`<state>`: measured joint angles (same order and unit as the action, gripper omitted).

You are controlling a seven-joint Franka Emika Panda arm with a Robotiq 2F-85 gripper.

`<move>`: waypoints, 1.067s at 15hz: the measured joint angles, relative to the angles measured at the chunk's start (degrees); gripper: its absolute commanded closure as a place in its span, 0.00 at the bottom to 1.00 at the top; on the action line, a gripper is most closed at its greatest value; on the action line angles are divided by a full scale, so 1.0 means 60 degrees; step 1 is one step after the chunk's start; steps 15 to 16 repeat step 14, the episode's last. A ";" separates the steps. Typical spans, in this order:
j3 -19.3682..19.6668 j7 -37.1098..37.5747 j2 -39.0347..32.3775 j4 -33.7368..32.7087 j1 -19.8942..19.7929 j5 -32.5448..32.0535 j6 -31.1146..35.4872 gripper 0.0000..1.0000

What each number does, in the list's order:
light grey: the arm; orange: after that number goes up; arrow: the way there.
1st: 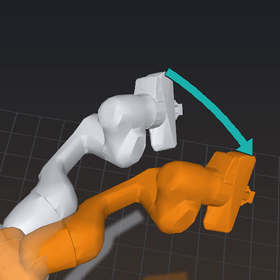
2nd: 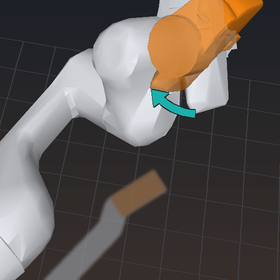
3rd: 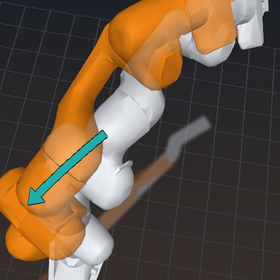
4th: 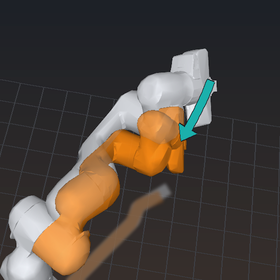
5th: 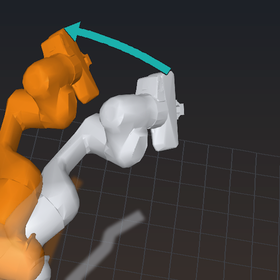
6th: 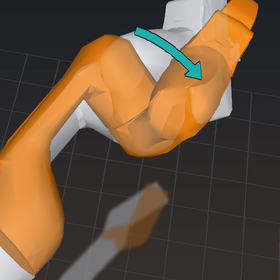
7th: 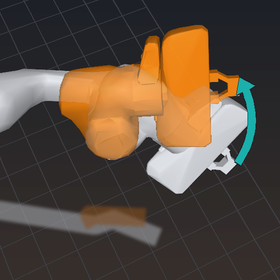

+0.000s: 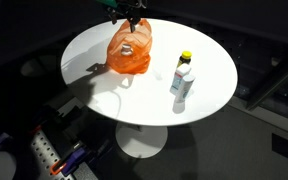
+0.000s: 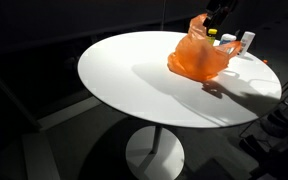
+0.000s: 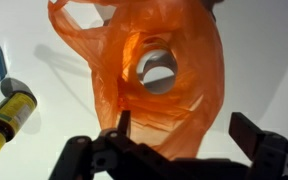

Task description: Put the white and orange bottle in the plastic bag

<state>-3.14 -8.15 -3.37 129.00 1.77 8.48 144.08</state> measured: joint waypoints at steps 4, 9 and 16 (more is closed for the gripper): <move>-0.0010 -0.0001 0.0786 0.0111 0.0033 0.0612 -0.1155 0.00; 0.0002 0.0019 0.1749 0.0440 0.0048 0.0948 -0.2024 0.00; 0.0104 0.0026 0.2179 0.0592 0.0047 0.0949 -0.2391 0.00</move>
